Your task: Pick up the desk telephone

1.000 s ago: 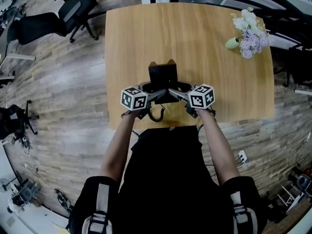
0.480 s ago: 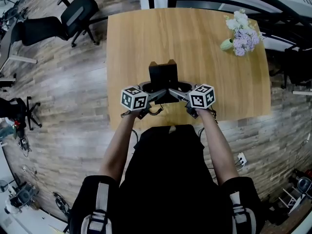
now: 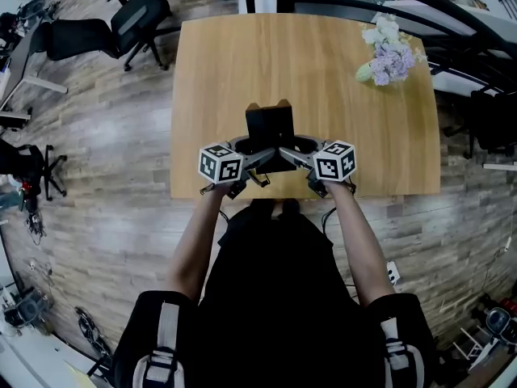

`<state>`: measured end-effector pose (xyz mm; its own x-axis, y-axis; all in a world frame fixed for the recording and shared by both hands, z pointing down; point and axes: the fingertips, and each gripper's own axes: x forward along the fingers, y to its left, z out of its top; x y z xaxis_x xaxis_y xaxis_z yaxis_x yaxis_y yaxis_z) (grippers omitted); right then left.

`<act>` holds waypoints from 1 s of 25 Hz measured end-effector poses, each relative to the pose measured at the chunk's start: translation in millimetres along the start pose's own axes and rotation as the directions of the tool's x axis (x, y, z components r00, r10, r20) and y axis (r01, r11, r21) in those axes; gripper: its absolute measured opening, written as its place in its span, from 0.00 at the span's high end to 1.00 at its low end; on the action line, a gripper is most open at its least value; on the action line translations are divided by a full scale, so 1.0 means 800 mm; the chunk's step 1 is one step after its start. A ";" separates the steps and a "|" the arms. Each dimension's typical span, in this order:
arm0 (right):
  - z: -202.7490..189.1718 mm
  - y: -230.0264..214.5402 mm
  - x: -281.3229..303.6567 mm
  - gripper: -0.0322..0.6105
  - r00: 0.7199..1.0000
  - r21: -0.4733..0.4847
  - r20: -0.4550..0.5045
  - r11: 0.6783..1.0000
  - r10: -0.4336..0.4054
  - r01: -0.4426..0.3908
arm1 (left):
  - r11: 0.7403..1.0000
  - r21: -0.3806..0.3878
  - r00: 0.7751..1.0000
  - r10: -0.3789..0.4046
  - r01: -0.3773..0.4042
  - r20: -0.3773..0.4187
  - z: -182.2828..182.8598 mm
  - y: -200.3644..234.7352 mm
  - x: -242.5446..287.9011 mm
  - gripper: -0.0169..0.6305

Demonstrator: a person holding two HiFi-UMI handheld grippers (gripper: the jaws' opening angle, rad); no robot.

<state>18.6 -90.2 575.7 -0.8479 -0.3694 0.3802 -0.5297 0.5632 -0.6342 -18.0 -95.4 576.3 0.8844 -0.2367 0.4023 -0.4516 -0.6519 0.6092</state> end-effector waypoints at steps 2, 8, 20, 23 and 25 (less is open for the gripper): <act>-0.008 0.006 -0.015 0.61 1.000 -0.007 0.000 1.000 0.010 -0.010 | 1.000 0.002 1.000 0.012 -0.012 0.005 -0.007 -0.016 0.003 0.58; -0.039 0.023 -0.059 0.61 0.999 -0.020 0.011 0.999 0.038 -0.038 | 0.999 0.013 0.999 0.041 -0.041 0.021 -0.034 -0.066 0.012 0.58; -0.092 0.058 -0.105 0.61 0.997 -0.080 0.006 0.994 0.076 -0.075 | 0.997 0.022 0.996 0.074 -0.075 0.049 -0.085 -0.127 0.010 0.58; -0.100 0.063 -0.109 0.61 0.996 -0.084 0.007 0.993 0.087 -0.086 | 0.996 0.020 0.995 0.082 -0.083 0.064 -0.094 -0.134 0.006 0.58; -0.104 0.068 -0.109 0.61 0.996 -0.078 0.009 0.993 0.093 -0.092 | 0.996 0.019 0.994 0.087 -0.088 0.071 -0.098 -0.137 0.003 0.58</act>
<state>61.9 34.3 564.5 -0.8931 -0.3221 0.3139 -0.4497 0.6508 -0.6118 24.1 31.9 564.2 0.8479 -0.3427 0.4044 -0.5257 -0.6418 0.5584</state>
